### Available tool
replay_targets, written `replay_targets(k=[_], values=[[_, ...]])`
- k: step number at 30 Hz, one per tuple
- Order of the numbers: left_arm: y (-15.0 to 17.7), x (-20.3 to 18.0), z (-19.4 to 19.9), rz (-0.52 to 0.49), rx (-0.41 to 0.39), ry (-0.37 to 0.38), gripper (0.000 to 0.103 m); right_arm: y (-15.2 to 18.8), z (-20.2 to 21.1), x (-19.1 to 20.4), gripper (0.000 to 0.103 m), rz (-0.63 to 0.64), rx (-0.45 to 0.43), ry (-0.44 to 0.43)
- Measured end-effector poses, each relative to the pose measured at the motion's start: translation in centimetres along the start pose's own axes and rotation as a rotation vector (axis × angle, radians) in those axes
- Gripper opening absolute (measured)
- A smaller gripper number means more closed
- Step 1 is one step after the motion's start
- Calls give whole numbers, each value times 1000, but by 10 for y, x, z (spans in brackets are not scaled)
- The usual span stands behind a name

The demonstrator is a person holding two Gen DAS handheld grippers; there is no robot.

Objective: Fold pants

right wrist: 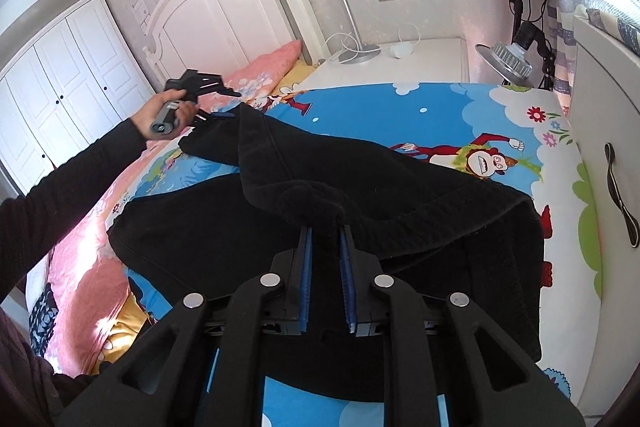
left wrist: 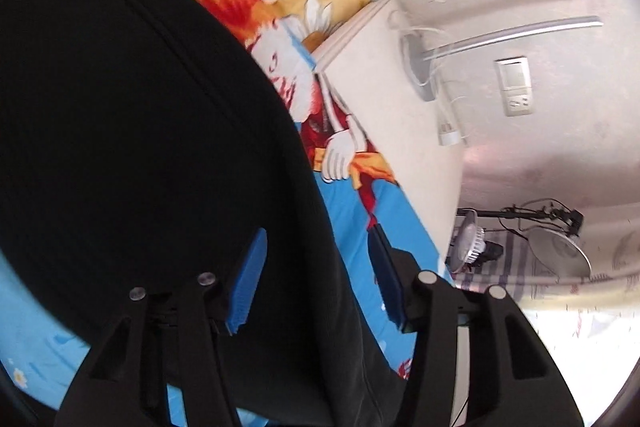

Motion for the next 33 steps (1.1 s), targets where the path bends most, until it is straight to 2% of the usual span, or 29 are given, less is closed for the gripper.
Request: replay_targets(k=[2,3,6,9,11,15,17,19,21,23,24,26,27,28,31,33], values=[[-1,4,-19,2,26,-33,29,1,0,-4,17,-11,2,4],[1,8,-25,4,36,-37,8,1,0,-7,17,-20,1,5],[6,10,-10,17,-3,17,8,-1,6,-16,17,-45,-17,13],[28,16,46,5,-77,54,8,-6,18,-26,12,-90,-55,7],[59,31,99,-20,-144,72,8,-7,28,-34,12,-135,-89,4],[139,79,162,-45,-230,94,8,6,37,-58,12,-255,-105,56],[181,113,169,-37,-234,92,8,17,37,-67,12,-312,-90,109],[199,135,161,-38,-225,99,8,31,40,-68,13,-385,-92,144],[204,148,154,-31,-226,110,8,40,42,-61,13,-452,-106,131],[205,148,153,-48,-247,137,8,51,34,-49,16,-505,-80,113],[203,146,153,-53,-255,143,8,57,28,-41,23,-520,-63,105],[197,139,154,-60,-267,166,8,64,18,-36,68,-556,-55,116],[194,136,155,-65,-270,172,8,65,17,-36,99,-565,-86,138],[191,131,153,-69,-272,175,8,67,17,-36,99,-570,-100,154],[180,120,157,-84,-278,187,8,75,5,-36,99,-654,-89,110],[174,116,156,-90,-278,192,8,79,-3,-37,93,-695,-65,118]])
Point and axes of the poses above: each gripper's, at about its wrist camera, not at the fingertips, and z roughly against the way its jaws point, x to its left, y to its underside, the point moved 9 cm from there along -z, roughly the way its jaws point, and after that the axes turned 11 degrees about -y, right-handed, at the moved point
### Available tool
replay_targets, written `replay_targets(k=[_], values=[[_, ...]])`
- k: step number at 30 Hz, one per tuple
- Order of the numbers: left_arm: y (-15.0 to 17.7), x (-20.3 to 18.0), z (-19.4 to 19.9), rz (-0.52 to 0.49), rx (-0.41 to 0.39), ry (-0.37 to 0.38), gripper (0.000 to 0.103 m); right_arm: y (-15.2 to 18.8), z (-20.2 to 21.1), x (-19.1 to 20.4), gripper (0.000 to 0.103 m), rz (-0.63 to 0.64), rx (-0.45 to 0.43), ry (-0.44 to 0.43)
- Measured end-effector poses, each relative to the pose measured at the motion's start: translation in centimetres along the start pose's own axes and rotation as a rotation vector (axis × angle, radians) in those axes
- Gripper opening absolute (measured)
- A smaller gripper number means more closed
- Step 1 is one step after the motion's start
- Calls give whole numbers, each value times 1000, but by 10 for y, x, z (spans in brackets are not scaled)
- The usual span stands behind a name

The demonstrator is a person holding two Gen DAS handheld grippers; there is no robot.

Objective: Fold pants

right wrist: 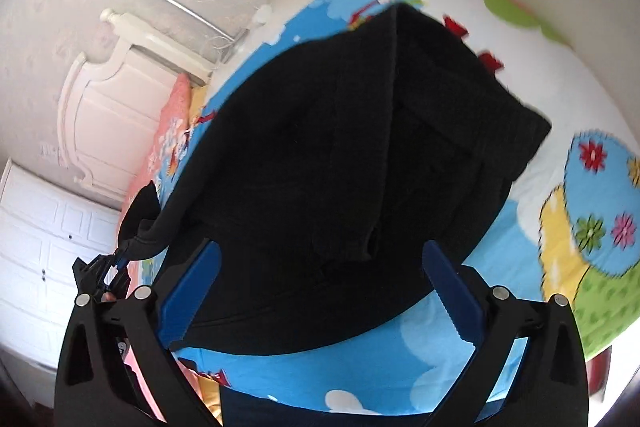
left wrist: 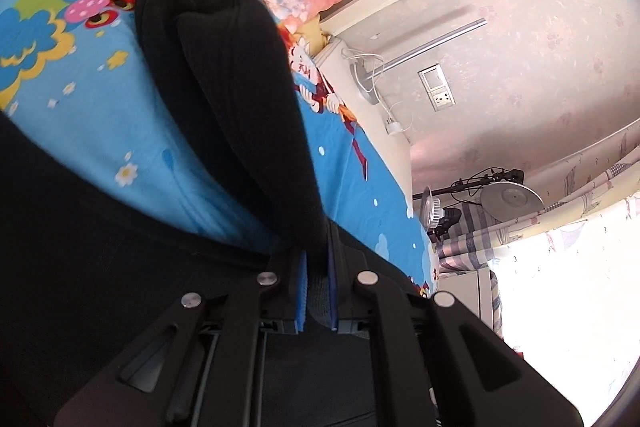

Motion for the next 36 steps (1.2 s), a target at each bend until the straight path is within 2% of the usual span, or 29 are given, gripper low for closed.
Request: replay_targets(k=[3,7,9,10,13,17,20,21,22,25,29,32,33,34,36], values=[[-8,-3,-8,8,9,10,8,3,-6,-4,92,-66,12,-4],[-15,-11,-18,-4,13,9,8,2,-12,-13,90,-143,5,31],[-18,-13,-22,-6,17,9,8,1,-15,-15,87,-150,-3,46],[-18,-14,-24,-6,19,8,8,0,-17,-14,81,-145,-5,53],[-21,-14,-27,-4,22,9,8,-2,-25,-11,72,-126,0,82],[-22,-15,-26,-3,24,10,8,-5,-34,-4,71,-72,3,91],[-22,-15,-28,-2,26,11,8,-3,-42,-16,72,-101,17,102],[-22,-15,-27,-3,26,11,8,-4,-42,-14,68,-84,6,103],[-22,-15,-28,-2,28,11,8,-5,-42,-14,47,-64,0,133],[-23,-16,-29,-8,34,16,8,-13,-32,-10,35,-42,-21,117],[-35,-32,-14,-40,7,23,7,-45,2,17,27,16,-90,50],[-36,-58,24,-100,-38,21,7,-75,39,40,24,35,-161,-27],[-31,-62,32,-114,-37,11,7,-83,53,41,10,41,-191,-32],[-21,-63,44,-133,-35,-8,7,-95,73,41,9,57,-231,-26],[5,-55,60,-148,-27,-33,7,-107,91,29,9,100,-244,34]])
Point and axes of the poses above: each gripper's, at about its wrist camera, not at the fingertips, and z roughly against the way its jaws point, x to its left, y to its underside, the point moved 9 cm from there along -z, roughly the way its jaws point, and after that the axes turned 11 degrees about -y, right-handed, at the moved point
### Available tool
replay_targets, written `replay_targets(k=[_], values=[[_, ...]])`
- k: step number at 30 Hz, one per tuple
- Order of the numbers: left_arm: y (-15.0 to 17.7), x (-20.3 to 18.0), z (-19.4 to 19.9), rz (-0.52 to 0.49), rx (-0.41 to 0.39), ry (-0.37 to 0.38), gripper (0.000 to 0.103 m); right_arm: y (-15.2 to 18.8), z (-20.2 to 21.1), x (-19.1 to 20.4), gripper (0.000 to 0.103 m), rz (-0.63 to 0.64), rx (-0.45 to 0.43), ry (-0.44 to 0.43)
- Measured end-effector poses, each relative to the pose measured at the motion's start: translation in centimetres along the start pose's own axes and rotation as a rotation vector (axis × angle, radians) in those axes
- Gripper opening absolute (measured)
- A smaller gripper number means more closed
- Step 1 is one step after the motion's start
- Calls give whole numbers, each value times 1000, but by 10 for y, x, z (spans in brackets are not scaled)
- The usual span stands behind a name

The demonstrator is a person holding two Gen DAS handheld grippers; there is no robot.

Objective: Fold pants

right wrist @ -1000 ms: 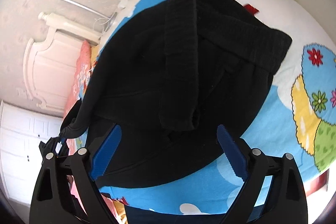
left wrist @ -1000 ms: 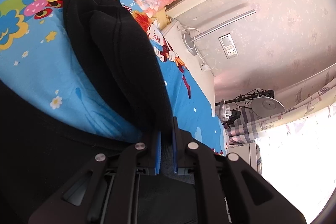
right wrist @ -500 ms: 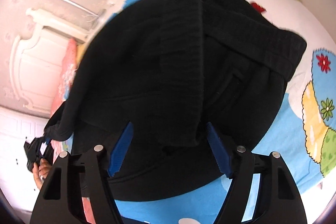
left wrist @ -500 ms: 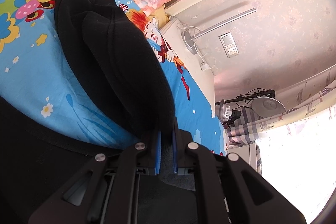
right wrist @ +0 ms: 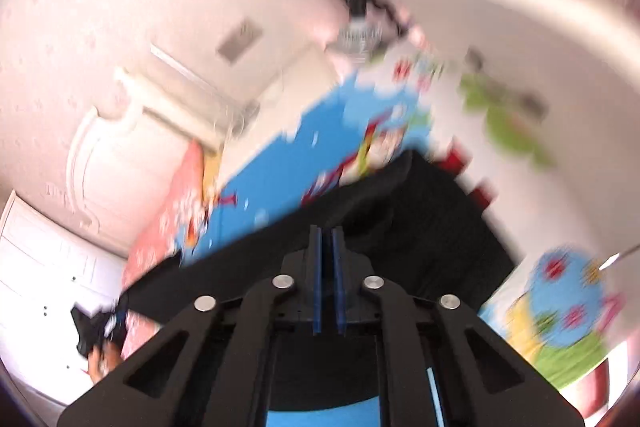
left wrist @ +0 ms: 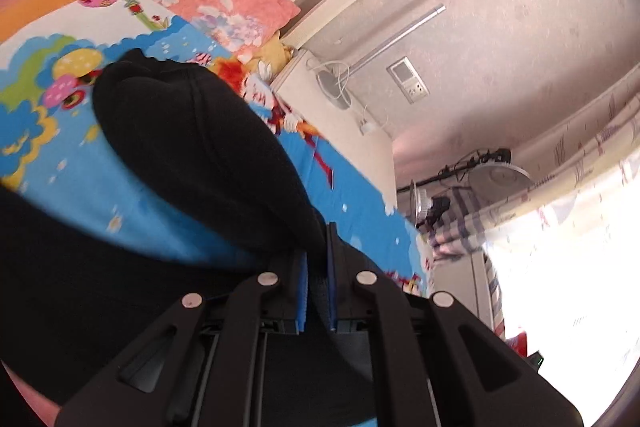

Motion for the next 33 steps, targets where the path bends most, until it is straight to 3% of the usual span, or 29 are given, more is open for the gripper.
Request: replay_targets(k=[4,7,11,12,13,14,15,16,20,22,23,24,25,27,30,31,32,33], values=[[80,46,-2,63,98,-63,7,17,-14,-37,9,15,97,116],[131,89,-23,140,163,-96,8,50,-29,-63,9,-25,188,98],[147,114,-32,173,154,-108,14,66,-26,-76,10,-77,186,109],[147,116,-31,178,146,-106,27,68,-23,-79,15,-95,174,116],[146,116,-28,176,131,-106,38,70,-22,-79,30,-112,165,115],[143,115,-25,168,109,-105,39,76,-19,-78,44,-136,163,97],[142,115,-24,157,100,-103,39,81,-17,-77,85,-157,159,68],[139,115,-23,149,94,-100,39,84,-14,-76,99,-166,129,46],[135,113,-20,152,79,-82,41,99,-13,-81,96,-173,147,84],[134,114,-19,151,68,-77,41,108,-21,-91,86,-196,173,125],[133,114,-18,155,66,-77,42,111,-24,-93,85,-206,182,129],[131,118,-17,167,60,-79,42,115,-28,-97,75,-212,187,132],[129,122,-15,179,54,-79,42,120,-33,-101,51,-212,198,154],[121,130,-7,196,32,-86,42,122,-37,-103,42,-226,204,148],[109,138,2,198,-8,-107,52,120,-36,-103,47,-227,201,146],[103,140,4,198,-21,-119,54,120,-35,-104,73,-235,192,140],[95,145,6,193,-34,-144,54,116,-34,-105,84,-239,163,136],[87,146,6,178,-42,-173,54,115,-34,-106,86,-237,154,139]])
Point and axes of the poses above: each gripper's, at about its wrist camera, not at the fingertips, and z roughly against the way its jaws point, x to its left, y to its underside, the point moved 9 cm from there along -z, roughly the way its jaws point, and after that the axes turned 11 degrees about -y, right-handed, at the moved point
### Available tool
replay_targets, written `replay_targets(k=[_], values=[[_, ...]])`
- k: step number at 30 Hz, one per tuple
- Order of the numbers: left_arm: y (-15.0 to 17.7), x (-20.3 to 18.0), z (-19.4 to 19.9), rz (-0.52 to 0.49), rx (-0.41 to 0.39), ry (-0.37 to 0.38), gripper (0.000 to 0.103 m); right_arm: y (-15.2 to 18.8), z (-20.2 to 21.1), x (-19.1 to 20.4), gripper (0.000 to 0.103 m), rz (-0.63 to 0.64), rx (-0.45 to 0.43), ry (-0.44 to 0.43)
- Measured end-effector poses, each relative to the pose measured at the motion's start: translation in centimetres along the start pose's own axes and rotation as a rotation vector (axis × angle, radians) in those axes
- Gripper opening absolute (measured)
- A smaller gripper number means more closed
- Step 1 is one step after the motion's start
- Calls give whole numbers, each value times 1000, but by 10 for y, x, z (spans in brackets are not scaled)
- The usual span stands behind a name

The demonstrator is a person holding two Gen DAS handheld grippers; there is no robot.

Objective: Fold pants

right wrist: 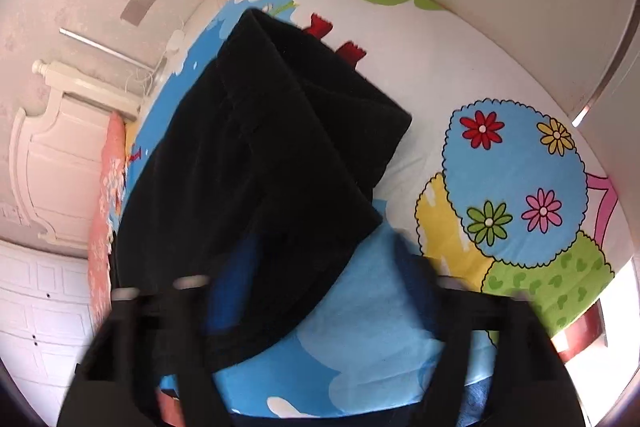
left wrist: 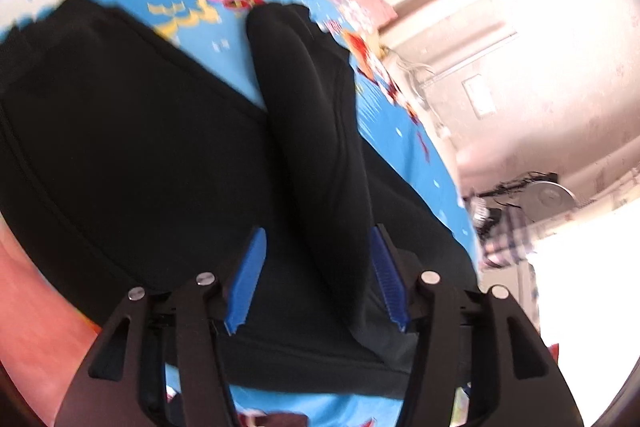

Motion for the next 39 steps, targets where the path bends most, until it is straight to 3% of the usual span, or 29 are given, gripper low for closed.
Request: replay_targets(k=[2,3,4,5,7,8,9,10,12,16,18,20,21,22,31,36,39], values=[[-17,-4,0,-68,-39,-84,54,2,-6,2,67,6,36,-13],[-28,-13,-2,-135,-60,-147,60,3,-8,1,49,7,47,4],[-35,-26,-7,-219,-60,-201,71,3,-9,1,48,10,47,12],[-40,-36,-12,-282,-56,-236,73,3,-10,1,48,13,47,17],[-54,-68,-27,-451,-83,-337,77,2,-10,-1,51,-8,42,6],[-56,-80,-35,-512,-82,-368,78,2,-10,-3,60,-28,39,0],[-60,-98,-49,-601,-85,-421,78,2,-9,-6,86,-46,28,-6],[-65,-107,-59,-647,-97,-464,78,1,-8,-6,91,-49,14,-10],[-72,-128,-95,-745,-62,-542,77,0,-7,-5,91,-43,10,-16],[-81,-131,-155,-772,64,-644,68,-2,-12,-4,93,-71,6,-48],[-83,-122,-170,-736,104,-678,52,-3,-15,-2,92,-72,9,-69],[-88,-116,-173,-744,92,-727,30,-3,-16,1,69,-51,11,-63],[-92,-114,-172,-742,92,-730,11,-2,-18,0,55,-52,24,-56],[-95,-113,-170,-719,105,-706,7,-2,-17,0,53,-50,21,-54],[-137,-111,-104,-583,13,-541,5,-2,2,20,50,42,-3,9],[-149,-84,-88,-509,12,-511,5,-5,1,15,50,1,-3,-7],[-151,-71,-85,-462,19,-479,5,-6,0,25,50,45,-12,-36]])
Point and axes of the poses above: each gripper's, at about its wrist camera, not at the fingertips, and z roughly against the way its jaws point, x to its left, y to its underside, the point moved 9 cm from there along -z, roughly the way its jaws point, and after that the axes turned 11 degrees about -y, right-handed, at the moved point
